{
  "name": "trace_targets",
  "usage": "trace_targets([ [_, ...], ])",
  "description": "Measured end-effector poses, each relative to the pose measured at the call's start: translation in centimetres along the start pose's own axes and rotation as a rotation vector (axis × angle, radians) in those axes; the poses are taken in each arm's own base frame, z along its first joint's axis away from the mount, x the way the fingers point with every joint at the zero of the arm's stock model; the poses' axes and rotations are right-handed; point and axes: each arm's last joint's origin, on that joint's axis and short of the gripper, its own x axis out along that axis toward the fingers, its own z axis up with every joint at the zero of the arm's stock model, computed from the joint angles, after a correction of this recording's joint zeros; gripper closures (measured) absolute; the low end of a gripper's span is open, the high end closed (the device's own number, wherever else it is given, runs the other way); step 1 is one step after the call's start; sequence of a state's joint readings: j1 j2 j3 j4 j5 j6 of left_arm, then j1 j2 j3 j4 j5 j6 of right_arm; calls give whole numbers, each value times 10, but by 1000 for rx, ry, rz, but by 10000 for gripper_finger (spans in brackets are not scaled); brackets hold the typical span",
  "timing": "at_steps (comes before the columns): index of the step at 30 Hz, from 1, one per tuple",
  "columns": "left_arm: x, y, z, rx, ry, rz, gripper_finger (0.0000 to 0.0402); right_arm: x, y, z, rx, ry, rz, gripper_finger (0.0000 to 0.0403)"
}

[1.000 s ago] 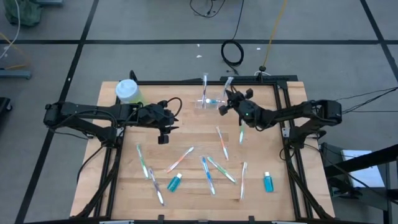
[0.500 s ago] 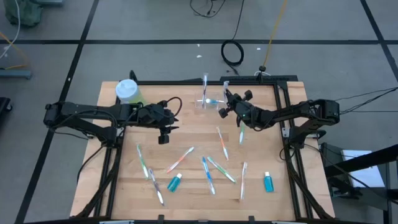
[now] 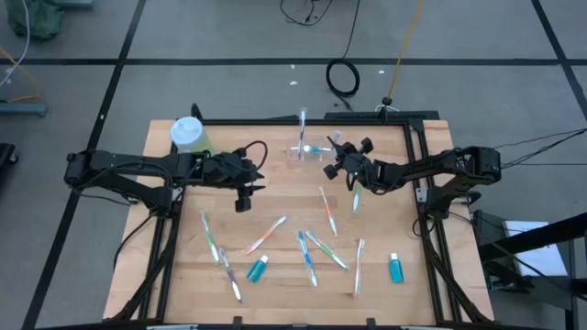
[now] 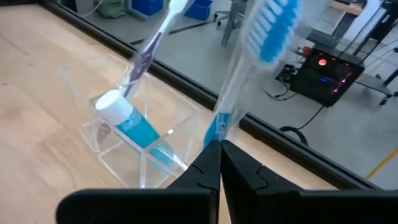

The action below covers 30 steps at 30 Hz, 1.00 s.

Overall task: Pick & Place toothbrushing station
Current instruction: Put the top blue toothbrush into the transparent organizer, then put the left orange toothbrush into the transparent organizer

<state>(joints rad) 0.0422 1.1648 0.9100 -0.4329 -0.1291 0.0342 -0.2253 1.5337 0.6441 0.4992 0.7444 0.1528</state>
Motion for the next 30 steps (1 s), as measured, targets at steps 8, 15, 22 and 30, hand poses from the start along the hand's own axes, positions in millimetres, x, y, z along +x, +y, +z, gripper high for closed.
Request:
trace_targets([
  [8, 2, 0, 3, -63, -33, 0, 256, -1, 2, 0, 15, 8, 44, 360],
  [15, 22, -3, 8, -66, -53, 0, 256, -1, 2, -1, 11, 12, 43, 302],
  [22, 57, -7, 9, 69, -67, 5, 256, -1, 2, -2, -1, 18, 41, 249],
  [30, 87, -11, 9, 196, -106, 16, 256, -1, 1, -4, -58, 37, 41, 227],
])
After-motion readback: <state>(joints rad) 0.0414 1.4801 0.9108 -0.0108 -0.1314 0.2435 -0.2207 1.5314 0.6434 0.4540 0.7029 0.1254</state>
